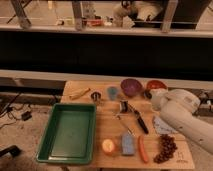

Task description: Place eraser in paper cup

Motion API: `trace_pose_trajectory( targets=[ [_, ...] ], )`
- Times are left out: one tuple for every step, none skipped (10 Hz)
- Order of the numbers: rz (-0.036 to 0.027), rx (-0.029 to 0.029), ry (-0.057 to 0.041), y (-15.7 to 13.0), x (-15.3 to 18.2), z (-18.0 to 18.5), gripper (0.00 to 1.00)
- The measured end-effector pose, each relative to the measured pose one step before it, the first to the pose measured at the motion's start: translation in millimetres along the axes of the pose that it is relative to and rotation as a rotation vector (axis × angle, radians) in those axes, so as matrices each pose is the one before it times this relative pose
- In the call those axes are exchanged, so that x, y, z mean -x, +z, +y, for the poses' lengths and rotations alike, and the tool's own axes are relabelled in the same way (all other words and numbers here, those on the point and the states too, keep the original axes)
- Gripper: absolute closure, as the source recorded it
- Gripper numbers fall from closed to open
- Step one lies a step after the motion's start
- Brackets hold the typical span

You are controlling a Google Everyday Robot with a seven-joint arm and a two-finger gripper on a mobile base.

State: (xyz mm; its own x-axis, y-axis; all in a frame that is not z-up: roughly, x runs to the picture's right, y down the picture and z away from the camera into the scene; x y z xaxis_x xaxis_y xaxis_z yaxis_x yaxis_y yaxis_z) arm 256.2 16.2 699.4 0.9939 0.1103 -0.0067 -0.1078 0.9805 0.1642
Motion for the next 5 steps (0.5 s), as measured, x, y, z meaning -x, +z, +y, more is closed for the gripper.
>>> trace_pose_trajectory(
  targets=[
    [0.00361,-0.02157,0.0332,-3.17,-8.51,-10.07,0.94],
    [0.00376,-0.00617,0.04732,0.12,-7.49,-4.72,0.94],
    [0.00134,0.00115,0.03042,1.79,-4.46,-0.79,0.94],
    [0.0036,0.0039,0.02607,2.28,-3.55,0.33,0.94],
    [0.00306,0.00393,0.01791,2.08,-2.35,0.25,0.94]
  ],
)
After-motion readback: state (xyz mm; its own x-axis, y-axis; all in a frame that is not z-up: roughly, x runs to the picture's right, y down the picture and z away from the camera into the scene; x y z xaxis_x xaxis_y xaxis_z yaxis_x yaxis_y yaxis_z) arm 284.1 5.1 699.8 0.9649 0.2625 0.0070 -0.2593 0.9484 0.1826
